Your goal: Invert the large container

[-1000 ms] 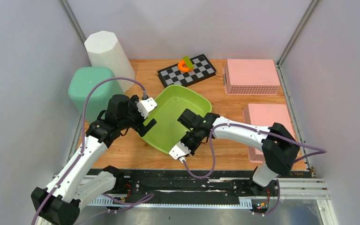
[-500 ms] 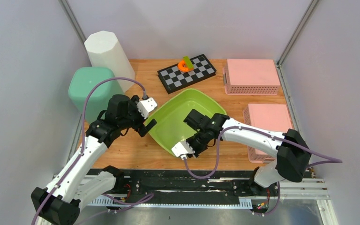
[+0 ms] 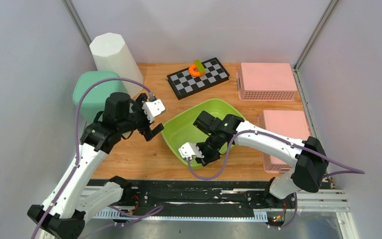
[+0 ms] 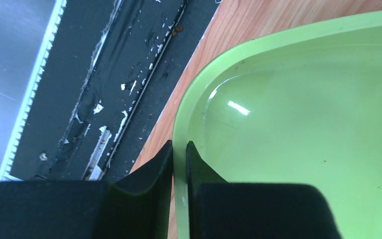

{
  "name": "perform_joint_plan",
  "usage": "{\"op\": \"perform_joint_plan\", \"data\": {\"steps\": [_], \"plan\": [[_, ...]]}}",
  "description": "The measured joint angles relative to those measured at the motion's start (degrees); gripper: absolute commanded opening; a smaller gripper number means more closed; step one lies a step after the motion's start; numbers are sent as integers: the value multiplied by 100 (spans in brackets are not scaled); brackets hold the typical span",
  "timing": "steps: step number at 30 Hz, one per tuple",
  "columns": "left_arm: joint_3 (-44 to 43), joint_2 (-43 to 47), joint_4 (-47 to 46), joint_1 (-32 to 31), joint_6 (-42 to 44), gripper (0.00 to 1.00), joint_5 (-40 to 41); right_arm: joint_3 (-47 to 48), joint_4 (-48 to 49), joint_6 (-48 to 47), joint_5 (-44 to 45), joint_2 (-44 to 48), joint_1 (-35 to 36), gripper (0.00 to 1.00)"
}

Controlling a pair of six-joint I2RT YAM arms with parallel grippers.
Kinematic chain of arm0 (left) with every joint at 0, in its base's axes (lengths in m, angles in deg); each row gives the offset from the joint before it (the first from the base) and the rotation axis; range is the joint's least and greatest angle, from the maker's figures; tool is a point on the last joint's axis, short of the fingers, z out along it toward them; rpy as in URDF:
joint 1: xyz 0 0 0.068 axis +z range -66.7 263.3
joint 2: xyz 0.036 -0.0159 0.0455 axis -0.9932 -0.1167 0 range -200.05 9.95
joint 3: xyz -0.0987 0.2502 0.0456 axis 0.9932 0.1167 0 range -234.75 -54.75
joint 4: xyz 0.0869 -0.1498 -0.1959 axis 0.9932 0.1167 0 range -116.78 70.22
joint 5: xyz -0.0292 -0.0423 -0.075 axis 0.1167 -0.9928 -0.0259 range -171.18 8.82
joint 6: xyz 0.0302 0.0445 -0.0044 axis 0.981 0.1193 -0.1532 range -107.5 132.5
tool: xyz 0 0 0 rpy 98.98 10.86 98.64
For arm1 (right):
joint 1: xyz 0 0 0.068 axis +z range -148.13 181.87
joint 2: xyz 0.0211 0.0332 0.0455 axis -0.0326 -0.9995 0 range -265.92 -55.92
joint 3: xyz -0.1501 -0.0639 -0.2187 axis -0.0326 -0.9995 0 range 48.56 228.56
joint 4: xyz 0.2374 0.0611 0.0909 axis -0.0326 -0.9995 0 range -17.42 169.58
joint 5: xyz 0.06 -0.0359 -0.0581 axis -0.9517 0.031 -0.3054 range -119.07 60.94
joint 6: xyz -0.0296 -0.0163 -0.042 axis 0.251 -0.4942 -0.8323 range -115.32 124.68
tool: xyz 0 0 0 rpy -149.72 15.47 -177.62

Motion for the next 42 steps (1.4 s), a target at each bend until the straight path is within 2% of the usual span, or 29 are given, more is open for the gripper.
{"op": "perform_joint_plan", "data": {"steps": [7, 18, 26, 33, 36, 42], "plan": [[-697, 92, 282, 0, 553, 100, -531, 776, -664, 372, -291, -192, 0, 3], [-199, 96, 332, 0, 1021, 100, -1178, 2179, -1617, 1045, -1067, -525, -87, 3], [-199, 85, 601, 4, 1692, 100, -2000, 2994, -2107, 1475, -1917, -879, -568, 3], [-199, -46, 680, 4, 1982, 100, -2330, 3331, -2326, 1674, -2492, -1161, -925, 3], [-197, -144, 667, 4, 2028, 95, -2356, 3432, -2417, 1757, -2688, -1266, -929, 3], [-199, -286, 673, 4, 2166, 75, -2444, 3560, -2570, 1888, -2850, -1388, -940, 3]]}}
